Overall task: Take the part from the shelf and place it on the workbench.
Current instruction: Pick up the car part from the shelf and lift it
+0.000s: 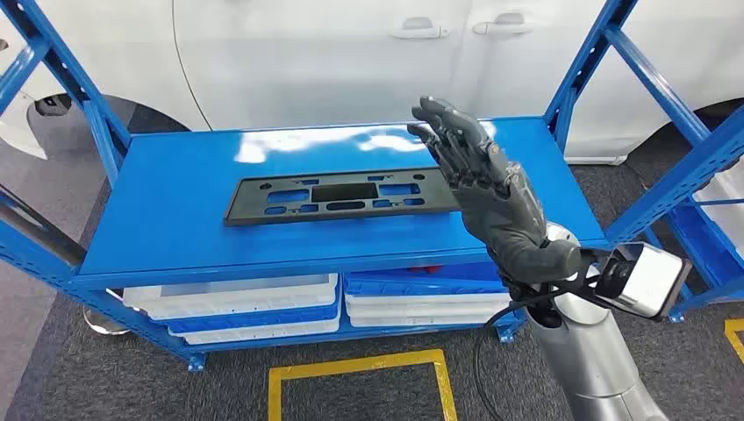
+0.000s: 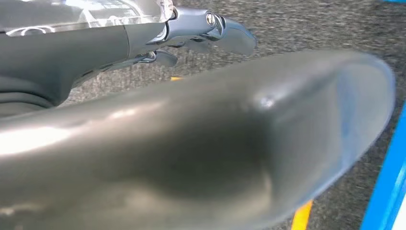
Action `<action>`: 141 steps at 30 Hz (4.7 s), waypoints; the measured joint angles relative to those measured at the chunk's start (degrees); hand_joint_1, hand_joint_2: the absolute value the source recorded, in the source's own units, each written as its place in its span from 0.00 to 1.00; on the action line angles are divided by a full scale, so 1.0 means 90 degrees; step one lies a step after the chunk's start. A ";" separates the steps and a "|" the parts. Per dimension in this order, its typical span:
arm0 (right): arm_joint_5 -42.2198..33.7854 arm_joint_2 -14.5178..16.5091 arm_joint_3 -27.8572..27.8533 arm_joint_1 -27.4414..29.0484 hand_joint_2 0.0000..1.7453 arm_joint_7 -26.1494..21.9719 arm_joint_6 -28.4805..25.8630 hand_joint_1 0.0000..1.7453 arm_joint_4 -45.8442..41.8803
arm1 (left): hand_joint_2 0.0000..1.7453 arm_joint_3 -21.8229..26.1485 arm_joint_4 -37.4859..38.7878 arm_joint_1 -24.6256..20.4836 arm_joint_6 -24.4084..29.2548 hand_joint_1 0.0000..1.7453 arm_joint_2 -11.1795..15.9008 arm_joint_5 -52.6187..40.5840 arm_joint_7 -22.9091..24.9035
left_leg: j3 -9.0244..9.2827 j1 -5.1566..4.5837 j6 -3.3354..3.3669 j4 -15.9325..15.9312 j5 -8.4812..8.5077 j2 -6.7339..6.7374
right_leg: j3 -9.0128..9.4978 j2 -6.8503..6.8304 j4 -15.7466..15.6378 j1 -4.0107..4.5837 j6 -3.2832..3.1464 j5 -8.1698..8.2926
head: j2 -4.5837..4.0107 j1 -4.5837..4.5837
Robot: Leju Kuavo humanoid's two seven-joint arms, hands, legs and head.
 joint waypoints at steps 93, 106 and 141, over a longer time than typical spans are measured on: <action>0.9562 0.2588 0.3303 -0.2150 1.00 0.3808 -0.4723 0.99 0.8966 | 0.00 0.0063 0.0010 0.0017 0.0253 0.00 0.0136 -0.1187 0.1002 | -0.0016 0.0009 -0.0082 -0.0016 0.0047 -0.0020 | 0.0048 0.0036 -0.0475 0.0062 -0.0118 0.0324 | -0.0001 0.0109; 0.9850 0.2583 0.3184 -0.2167 1.00 0.3782 -0.4759 1.00 0.9170 | 0.00 0.0157 0.0010 -0.0006 0.0307 0.00 0.0122 -0.1228 0.0865 | -0.0009 -0.0058 -0.0239 0.0033 -0.0041 -0.0024 | 0.0394 0.0007 -0.1444 0.0109 -0.0369 0.0955 | -0.0001 0.0089; 0.0240 0.1452 0.0029 0.0437 1.00 -0.0461 -0.1706 1.00 0.0184 | 1.00 0.1326 0.0010 0.0093 -0.0001 0.00 0.0034 -0.0692 -0.0495 | -0.0660 -0.0033 -0.0312 0.1527 -0.0822 -0.0034 | 0.0537 -0.0011 -0.1529 0.0050 -0.0377 0.0902 | -0.0001 0.0047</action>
